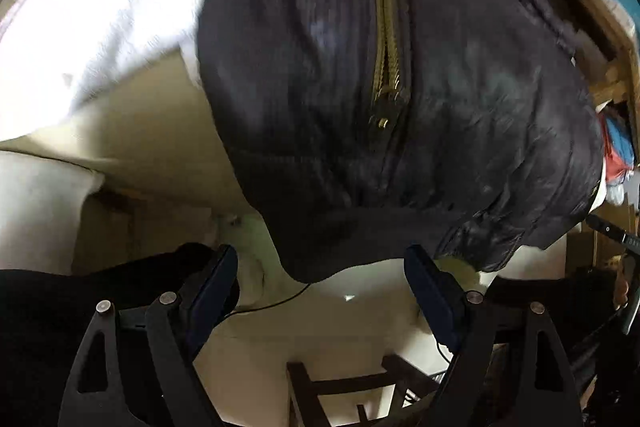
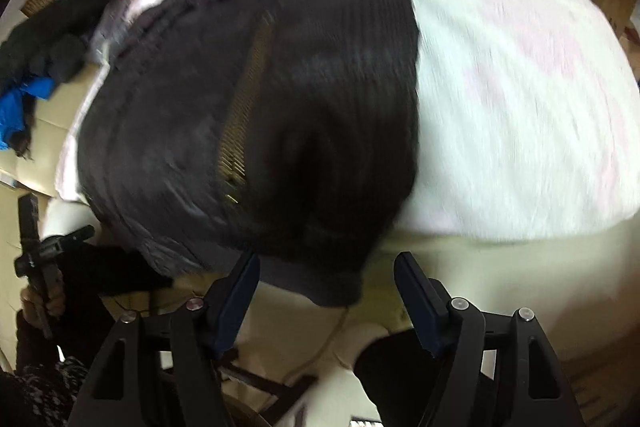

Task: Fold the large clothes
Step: 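Lift the jacket up off the bed by the hem with both grippers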

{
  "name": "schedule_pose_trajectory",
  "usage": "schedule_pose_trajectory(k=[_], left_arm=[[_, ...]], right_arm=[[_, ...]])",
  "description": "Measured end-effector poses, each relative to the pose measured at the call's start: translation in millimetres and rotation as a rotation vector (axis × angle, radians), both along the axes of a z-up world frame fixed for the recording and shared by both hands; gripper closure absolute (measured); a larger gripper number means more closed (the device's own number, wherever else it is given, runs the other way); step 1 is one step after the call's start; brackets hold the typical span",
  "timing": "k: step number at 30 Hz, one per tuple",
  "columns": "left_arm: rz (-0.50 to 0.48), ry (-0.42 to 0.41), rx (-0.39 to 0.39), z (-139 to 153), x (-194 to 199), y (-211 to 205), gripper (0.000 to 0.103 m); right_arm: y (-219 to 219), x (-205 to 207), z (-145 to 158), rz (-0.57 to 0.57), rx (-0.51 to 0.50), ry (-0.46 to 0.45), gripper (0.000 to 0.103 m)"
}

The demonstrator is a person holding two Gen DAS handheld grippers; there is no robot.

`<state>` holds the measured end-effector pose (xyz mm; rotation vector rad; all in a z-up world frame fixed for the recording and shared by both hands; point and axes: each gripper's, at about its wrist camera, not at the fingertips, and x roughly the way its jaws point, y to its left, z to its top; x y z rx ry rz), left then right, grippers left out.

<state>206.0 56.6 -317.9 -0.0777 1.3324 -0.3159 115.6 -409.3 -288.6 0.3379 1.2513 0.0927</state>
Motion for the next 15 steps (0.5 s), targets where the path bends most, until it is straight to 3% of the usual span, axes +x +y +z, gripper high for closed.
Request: schedule_pose_trajectory(k=[7, 11, 15], left_arm=[[0.061, 0.022, -0.044, -17, 5, 13, 0.017], [0.043, 0.04, -0.112, -24, 8, 10, 0.017], [0.007, -0.015, -0.152, -18, 5, 7, 0.019]], right_arm=[[-9, 11, -38, 0.002, -0.03, 0.11, 0.03], [-10, 20, -43, 0.023, -0.023, 0.099, 0.027], [0, 28, -47, 0.07, -0.003, 0.09, 0.027]])
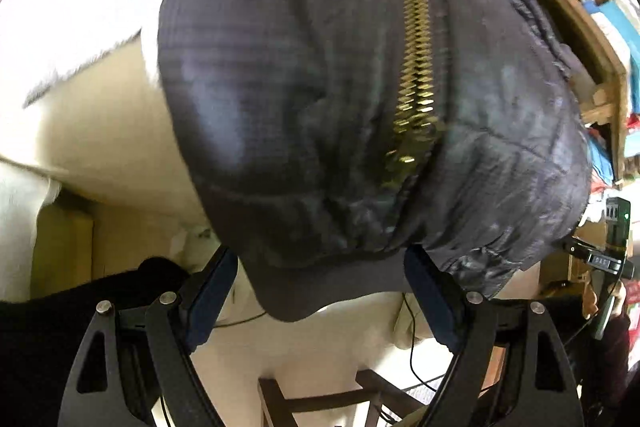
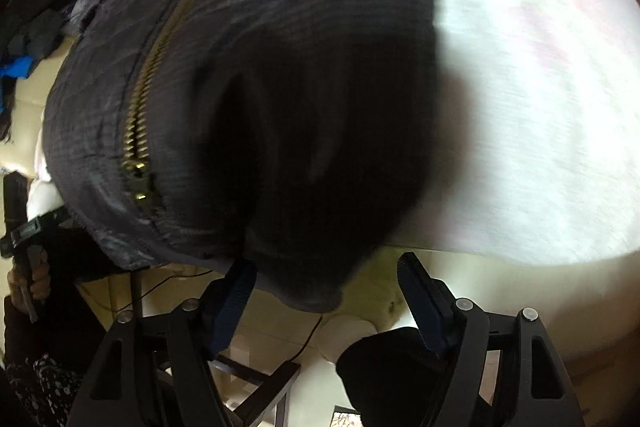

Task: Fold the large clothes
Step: 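Lift the jacket up off the bed by the hem with both grippers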

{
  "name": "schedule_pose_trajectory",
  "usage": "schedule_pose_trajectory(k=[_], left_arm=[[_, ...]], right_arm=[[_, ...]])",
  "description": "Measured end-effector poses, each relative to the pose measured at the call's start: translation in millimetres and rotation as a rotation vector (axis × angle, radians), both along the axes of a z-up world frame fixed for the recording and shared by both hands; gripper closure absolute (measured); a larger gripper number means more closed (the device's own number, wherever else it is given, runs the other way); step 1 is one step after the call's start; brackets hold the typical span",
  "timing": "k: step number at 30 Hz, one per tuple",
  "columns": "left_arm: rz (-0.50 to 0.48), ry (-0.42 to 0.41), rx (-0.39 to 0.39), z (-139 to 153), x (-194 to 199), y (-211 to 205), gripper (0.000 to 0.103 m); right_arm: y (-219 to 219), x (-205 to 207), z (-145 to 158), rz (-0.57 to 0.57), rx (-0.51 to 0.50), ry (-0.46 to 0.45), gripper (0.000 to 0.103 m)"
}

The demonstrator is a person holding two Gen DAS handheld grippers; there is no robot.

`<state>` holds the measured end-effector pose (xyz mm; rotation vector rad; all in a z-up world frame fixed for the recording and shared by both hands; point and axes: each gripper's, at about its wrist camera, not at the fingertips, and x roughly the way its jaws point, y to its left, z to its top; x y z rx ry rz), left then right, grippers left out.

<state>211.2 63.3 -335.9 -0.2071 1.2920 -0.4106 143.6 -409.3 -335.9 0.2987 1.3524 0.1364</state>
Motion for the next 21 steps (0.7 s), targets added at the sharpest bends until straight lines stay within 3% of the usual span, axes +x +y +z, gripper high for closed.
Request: schedule_pose_trajectory(k=[1, 4, 7, 11, 16, 18, 19, 21], left_arm=[[-0.006, -0.009, -0.009, 2, 0, 0, 0.02], [-0.003, -0.022, -0.004, 4, -2, 4, 0.04], [0.009, -0.006, -0.026, 4, 1, 13, 0.039], [0.03, 0.046, -0.012, -10, 16, 25, 0.02], [0.051, 0.122, -0.042, -30, 27, 20, 0.02], [0.036, 0.095, -0.062, -26, 25, 21, 0.039], [0.017, 0.081, -0.069, -23, 24, 19, 0.056], [0.0, 0.052, -0.05, -17, 19, 18, 0.071]], right_arm=[[2, -2, 3, 0.008, 0.028, -0.024, 0.027], [7, -7, 14, 0.029, 0.078, -0.095, 0.032], [5, -13, 20, 0.024, 0.092, -0.118, 0.035], [0, -9, 16, -0.002, 0.106, -0.086, 0.034], [6, 2, 6, -0.003, 0.078, -0.087, 0.035], [13, -2, 10, 0.001, 0.057, -0.108, 0.052], [14, -6, 14, -0.007, 0.042, -0.121, 0.058], [15, -14, 26, -0.027, 0.042, -0.153, 0.071]])
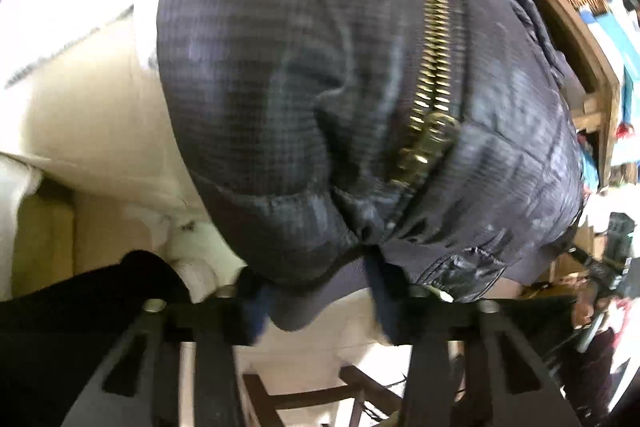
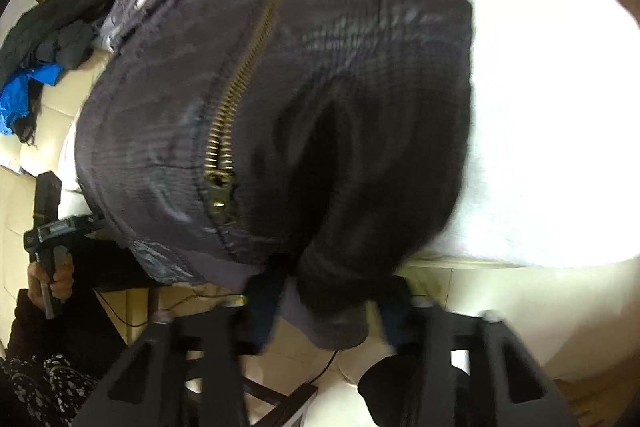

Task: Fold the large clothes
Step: 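Lift the jacket up off the bed by the hem with both grippers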

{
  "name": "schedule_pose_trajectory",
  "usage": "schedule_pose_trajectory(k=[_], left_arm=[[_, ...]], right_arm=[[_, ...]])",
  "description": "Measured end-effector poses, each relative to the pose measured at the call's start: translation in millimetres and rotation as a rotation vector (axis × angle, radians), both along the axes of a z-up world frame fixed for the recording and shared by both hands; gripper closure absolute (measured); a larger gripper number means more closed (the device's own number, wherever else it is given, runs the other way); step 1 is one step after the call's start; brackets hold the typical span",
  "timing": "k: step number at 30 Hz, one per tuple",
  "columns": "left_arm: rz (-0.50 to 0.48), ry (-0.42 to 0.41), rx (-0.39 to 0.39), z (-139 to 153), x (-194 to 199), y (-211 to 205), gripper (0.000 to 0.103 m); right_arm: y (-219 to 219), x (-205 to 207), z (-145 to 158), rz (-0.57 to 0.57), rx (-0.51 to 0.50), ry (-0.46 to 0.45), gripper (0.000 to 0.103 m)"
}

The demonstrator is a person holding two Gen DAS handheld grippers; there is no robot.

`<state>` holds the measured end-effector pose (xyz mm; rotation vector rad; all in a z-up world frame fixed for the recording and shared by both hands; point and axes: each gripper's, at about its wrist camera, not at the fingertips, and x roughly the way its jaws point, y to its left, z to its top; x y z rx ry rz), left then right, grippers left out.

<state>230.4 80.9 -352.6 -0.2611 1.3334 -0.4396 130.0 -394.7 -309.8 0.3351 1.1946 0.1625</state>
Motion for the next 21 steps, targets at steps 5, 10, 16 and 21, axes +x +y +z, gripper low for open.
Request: schedule_pose_trajectory(k=[5, 10, 16, 21], left_arm=[[-0.072, -0.071, -0.046, 28, -14, 0, 0.09], [-0.168, -0.103, -0.102, 47, -18, -4, 0.067], [-0.126, 0.031, -0.089, 7, -4, -17, 0.023], [-0.129, -0.006, -0.069, 13, 2, -13, 0.084]], right_arm=[[11, -28, 40, 0.039, 0.078, -0.101, 0.074], [2, -27, 65, 0.067, 0.26, -0.187, 0.074], [-14, -8, 13, 0.0, 0.23, 0.021, 0.038], [-14, 4, -8, -0.05, 0.207, 0.026, 0.05]])
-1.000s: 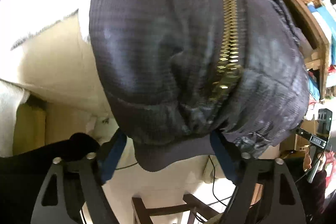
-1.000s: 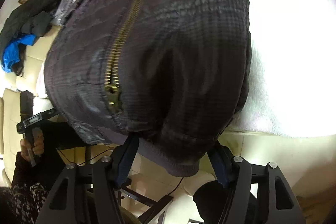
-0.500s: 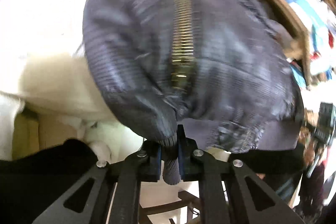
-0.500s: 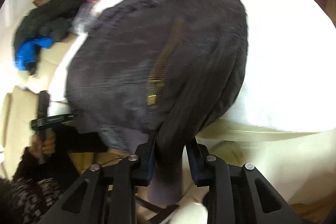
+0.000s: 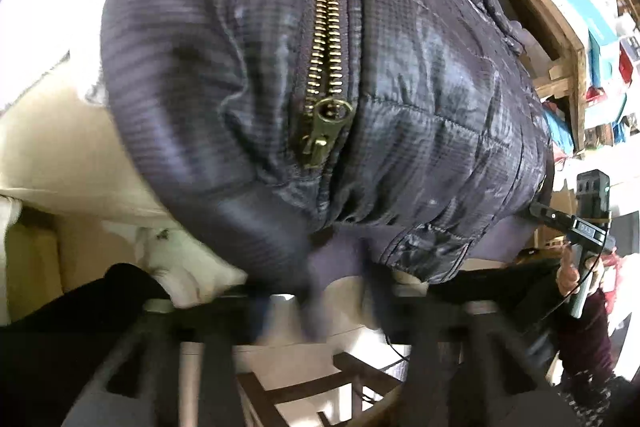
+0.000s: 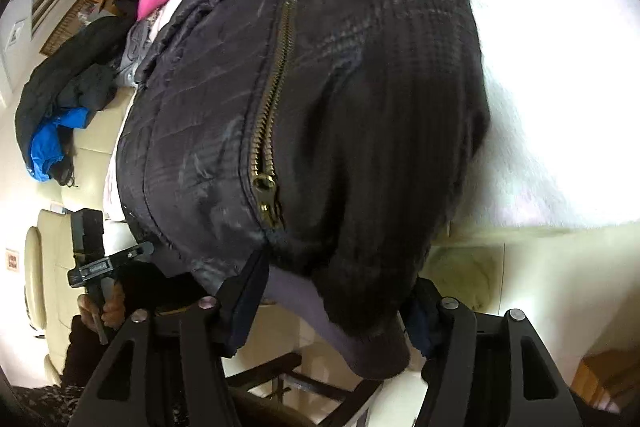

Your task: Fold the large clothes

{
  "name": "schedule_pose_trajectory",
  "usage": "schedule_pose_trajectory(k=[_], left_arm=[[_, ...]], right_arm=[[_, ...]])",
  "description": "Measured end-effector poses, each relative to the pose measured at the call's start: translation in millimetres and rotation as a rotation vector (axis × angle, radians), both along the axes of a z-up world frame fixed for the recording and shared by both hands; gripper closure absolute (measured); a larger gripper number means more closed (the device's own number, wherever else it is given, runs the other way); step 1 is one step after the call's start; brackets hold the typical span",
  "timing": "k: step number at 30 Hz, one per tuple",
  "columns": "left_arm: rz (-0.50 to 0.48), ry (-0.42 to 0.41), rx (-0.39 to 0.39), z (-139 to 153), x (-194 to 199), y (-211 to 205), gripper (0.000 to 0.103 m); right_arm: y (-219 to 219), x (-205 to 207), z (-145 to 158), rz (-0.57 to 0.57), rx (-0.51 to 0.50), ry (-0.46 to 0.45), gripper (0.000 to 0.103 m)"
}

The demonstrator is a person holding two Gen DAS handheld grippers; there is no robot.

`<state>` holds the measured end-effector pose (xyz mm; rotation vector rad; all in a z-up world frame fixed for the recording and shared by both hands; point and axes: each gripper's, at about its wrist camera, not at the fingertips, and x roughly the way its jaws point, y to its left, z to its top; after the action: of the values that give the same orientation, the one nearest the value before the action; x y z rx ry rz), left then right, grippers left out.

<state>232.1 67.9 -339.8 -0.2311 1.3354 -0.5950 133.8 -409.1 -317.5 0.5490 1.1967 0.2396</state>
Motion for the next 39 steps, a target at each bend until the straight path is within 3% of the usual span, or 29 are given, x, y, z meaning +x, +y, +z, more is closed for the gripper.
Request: schedule_pose_trajectory(k=[2, 3, 7, 13, 18, 21, 26, 31, 34, 39], left_arm=[[-0.008, -0.005, -0.016, 5, -3, 5, 0.091], [-0.02, -0.015, -0.025, 11, -7, 6, 0.092], [-0.075, -0.065, -0.076, 47, -14, 5, 0.095], [-0.076, -0.18, -0.23, 120, -9, 16, 0.095], [-0.037, -0.308, -0.329, 186, 29, 18, 0.095], [-0.012, -0.367, -0.34, 212, 61, 16, 0.095], [0.075, -0.42, -0.361, 242, 144, 15, 0.094], [0.169, -0.435, -0.373, 253, 252, -4, 0.095], [0.203, -0.414, -0.355, 243, 311, -20, 0.095], [0.254, -0.321, -0.283, 195, 391, -46, 0.095]], right_arm=[[9, -2, 7, 0.033, -0.077, -0.011, 0.075], [16, -7, 17, 0.036, -0.098, -0.02, 0.077], [26, -15, 50, 0.037, -0.101, -0.101, 0.081], [20, -31, 124, 0.029, -0.092, -0.303, 0.084], [14, -10, 178, -0.022, -0.12, -0.448, 0.085], [8, 6, 204, -0.058, -0.129, -0.502, 0.085], [-9, 74, 240, -0.167, -0.109, -0.57, 0.085], [-36, 160, 252, -0.278, -0.061, -0.574, 0.085], [-56, 230, 243, -0.337, -0.042, -0.562, 0.085], [-79, 325, 202, -0.386, 0.002, -0.475, 0.085]])
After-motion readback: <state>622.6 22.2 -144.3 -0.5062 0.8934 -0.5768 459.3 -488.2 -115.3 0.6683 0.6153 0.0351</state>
